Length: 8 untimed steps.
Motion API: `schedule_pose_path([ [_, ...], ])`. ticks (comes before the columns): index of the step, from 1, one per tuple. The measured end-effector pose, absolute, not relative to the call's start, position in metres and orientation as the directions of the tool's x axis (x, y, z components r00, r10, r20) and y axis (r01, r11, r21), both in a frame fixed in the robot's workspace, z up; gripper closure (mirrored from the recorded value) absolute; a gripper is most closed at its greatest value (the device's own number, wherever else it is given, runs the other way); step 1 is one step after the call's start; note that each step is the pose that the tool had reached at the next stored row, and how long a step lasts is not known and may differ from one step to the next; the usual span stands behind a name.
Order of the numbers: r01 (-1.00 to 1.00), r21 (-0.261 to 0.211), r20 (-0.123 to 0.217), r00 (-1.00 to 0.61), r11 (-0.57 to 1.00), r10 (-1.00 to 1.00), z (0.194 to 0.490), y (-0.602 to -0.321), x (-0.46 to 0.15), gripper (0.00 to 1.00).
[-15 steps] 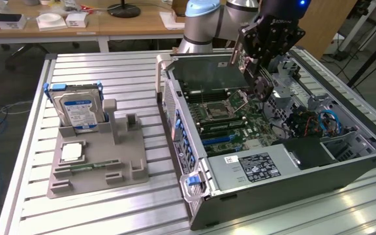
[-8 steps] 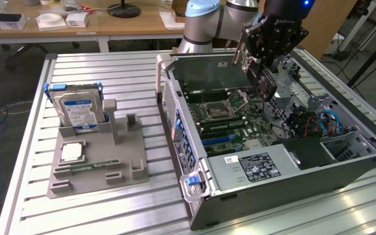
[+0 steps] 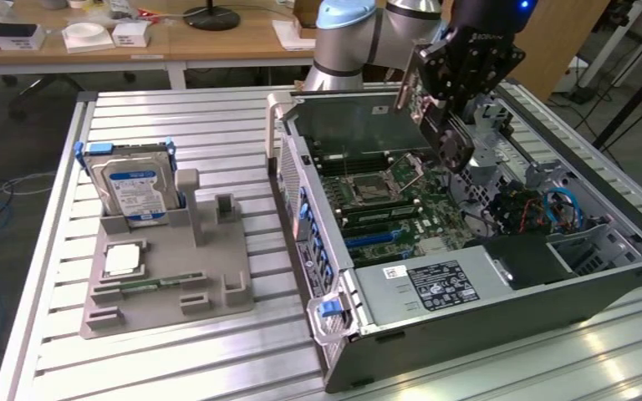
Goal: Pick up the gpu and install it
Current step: 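Insert the gpu into the slot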
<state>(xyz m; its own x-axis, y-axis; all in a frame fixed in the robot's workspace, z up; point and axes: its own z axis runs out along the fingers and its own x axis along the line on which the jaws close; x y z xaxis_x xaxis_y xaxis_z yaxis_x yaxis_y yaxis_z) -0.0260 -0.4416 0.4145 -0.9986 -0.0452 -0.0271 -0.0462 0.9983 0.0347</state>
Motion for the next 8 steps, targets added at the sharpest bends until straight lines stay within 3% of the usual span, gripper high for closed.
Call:
schedule_pose_path([
  [8,-0.108,0.035,-0.027,-0.994,0.994,-0.107,0.4145,-0.4416,-0.0260,0.74],
])
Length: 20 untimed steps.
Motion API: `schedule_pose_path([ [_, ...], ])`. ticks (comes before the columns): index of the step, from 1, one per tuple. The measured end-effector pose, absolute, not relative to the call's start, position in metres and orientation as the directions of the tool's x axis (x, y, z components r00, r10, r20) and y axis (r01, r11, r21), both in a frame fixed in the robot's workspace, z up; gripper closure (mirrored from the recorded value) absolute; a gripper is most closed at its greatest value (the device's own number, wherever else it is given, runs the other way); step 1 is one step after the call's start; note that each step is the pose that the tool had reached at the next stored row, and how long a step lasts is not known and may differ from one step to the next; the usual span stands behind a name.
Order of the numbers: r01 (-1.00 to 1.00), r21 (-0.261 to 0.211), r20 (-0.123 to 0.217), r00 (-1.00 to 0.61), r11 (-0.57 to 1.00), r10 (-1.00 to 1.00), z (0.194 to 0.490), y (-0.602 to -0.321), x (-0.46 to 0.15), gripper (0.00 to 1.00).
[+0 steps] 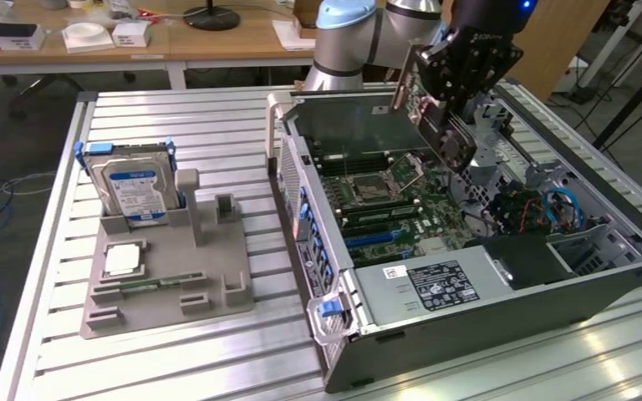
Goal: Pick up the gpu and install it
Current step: 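Insert the gpu into the slot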
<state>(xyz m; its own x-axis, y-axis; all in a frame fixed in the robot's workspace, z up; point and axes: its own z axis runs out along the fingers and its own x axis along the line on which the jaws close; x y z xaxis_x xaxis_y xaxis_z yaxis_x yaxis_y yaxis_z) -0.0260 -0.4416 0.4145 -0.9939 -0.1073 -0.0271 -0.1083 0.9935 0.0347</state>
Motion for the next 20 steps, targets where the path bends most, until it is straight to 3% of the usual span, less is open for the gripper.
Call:
schedule_pose_path([
  [20,-0.380,0.035,-0.027,-0.925,0.924,-0.379,0.4143,-0.4416,-0.0260,0.74],
])
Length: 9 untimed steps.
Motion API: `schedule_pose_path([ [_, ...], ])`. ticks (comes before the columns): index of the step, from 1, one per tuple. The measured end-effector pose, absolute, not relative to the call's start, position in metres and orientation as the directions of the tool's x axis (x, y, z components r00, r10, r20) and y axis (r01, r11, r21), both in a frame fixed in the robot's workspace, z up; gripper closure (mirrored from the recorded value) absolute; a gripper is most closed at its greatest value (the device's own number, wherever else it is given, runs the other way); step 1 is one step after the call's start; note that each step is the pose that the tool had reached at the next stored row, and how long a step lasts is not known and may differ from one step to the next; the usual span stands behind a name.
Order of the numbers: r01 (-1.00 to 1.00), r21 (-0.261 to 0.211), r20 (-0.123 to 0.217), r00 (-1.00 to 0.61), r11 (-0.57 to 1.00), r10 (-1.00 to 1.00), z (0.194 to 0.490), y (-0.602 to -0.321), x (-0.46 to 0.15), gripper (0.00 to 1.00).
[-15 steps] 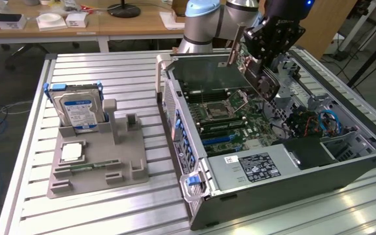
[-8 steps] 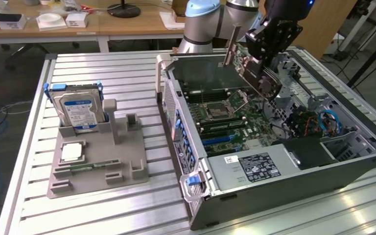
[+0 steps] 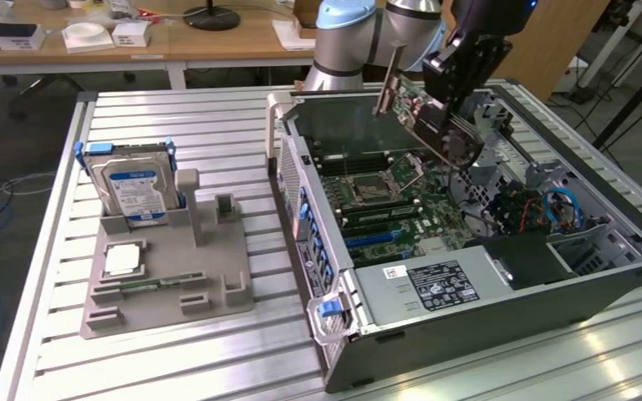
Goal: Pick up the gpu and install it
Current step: 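Insert the gpu into the slot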
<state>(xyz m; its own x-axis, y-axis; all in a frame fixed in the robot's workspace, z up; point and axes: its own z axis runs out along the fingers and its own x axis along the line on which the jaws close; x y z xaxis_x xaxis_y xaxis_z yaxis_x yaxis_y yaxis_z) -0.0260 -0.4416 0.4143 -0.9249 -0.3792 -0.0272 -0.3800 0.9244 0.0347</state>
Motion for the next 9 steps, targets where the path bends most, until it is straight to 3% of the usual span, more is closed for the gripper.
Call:
schedule_pose_path([
  [9,-0.504,0.035,-0.027,-0.864,0.863,-0.503,0.4142,-0.4416,-0.0260,0.74],
])
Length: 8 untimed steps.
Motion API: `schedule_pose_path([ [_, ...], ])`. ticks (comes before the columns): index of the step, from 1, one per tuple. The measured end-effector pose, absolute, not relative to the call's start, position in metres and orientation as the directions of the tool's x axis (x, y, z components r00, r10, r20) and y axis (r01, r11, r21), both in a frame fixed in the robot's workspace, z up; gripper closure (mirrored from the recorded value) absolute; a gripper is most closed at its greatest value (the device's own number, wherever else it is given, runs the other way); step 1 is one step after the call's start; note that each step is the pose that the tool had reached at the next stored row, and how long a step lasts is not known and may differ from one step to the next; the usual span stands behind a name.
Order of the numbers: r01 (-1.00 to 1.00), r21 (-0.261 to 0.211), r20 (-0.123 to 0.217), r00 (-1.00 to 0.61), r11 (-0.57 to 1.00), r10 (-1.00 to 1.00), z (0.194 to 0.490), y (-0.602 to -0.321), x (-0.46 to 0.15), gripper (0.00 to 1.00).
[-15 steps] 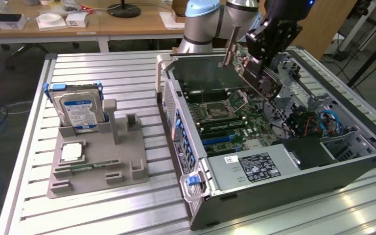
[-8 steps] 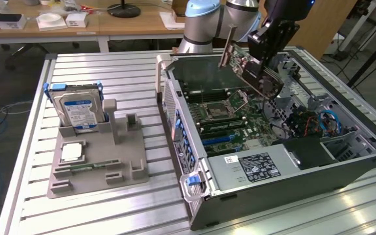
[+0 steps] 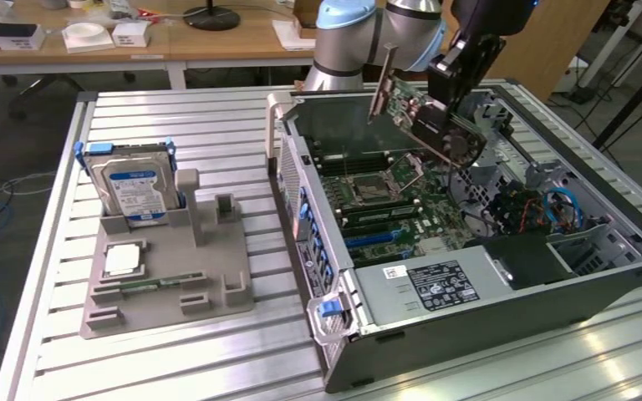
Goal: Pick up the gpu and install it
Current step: 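Insert the gpu into the slot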
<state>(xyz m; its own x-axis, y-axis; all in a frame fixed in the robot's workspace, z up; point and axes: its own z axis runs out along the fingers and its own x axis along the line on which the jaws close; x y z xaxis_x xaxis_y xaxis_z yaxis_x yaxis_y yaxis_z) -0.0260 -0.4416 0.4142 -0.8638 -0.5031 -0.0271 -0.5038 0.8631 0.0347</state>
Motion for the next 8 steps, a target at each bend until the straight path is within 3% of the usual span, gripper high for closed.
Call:
schedule_pose_path([
  [8,-0.598,0.035,-0.027,-0.801,0.801,-0.597,0.4140,-0.4416,-0.0260,0.74],
])
